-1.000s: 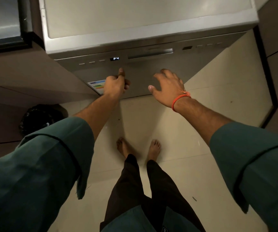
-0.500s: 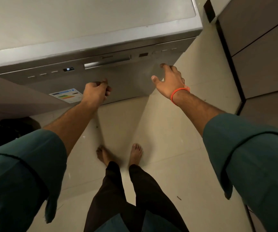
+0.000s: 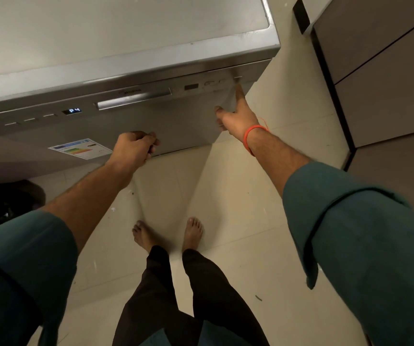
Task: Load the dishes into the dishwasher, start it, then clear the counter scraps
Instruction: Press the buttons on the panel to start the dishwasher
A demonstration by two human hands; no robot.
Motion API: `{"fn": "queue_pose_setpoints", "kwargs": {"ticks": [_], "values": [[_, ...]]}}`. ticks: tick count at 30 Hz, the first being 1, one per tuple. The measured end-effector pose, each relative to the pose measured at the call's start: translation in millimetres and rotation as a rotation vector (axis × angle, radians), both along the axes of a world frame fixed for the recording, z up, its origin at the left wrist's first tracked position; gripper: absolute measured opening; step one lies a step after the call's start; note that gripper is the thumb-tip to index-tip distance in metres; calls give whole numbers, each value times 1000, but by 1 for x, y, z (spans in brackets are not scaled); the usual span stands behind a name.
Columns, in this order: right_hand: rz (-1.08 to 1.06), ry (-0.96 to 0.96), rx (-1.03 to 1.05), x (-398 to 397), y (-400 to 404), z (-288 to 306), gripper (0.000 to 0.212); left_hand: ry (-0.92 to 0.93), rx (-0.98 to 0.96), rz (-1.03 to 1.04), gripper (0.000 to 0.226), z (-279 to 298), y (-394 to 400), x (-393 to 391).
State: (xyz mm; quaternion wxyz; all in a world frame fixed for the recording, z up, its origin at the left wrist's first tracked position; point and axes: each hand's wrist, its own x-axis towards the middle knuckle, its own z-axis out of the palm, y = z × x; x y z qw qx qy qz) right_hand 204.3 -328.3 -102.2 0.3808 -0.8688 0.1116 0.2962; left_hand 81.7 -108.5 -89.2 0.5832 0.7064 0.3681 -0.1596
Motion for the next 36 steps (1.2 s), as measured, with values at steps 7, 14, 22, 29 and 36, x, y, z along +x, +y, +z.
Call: {"fn": "queue_pose_setpoints", "kwargs": {"ticks": [7, 14, 22, 29, 36], "values": [[-19, -39, 92, -9, 11, 2, 97, 23, 9, 8, 23, -2, 6, -1], [-87, -43, 198, -17, 23, 10, 102, 30, 8, -7, 24, 0, 0, 6], [-47, -36, 239, -15, 22, 13, 106, 25, 13, -10, 24, 2, -7, 16], [96, -11, 198, -8, 14, 14, 117, 15, -5, -4, 24, 2, -5, 18], [151, -4, 171, -9, 4, 21, 117, 1, 3, 3, 23, 9, 0, 15]]}}
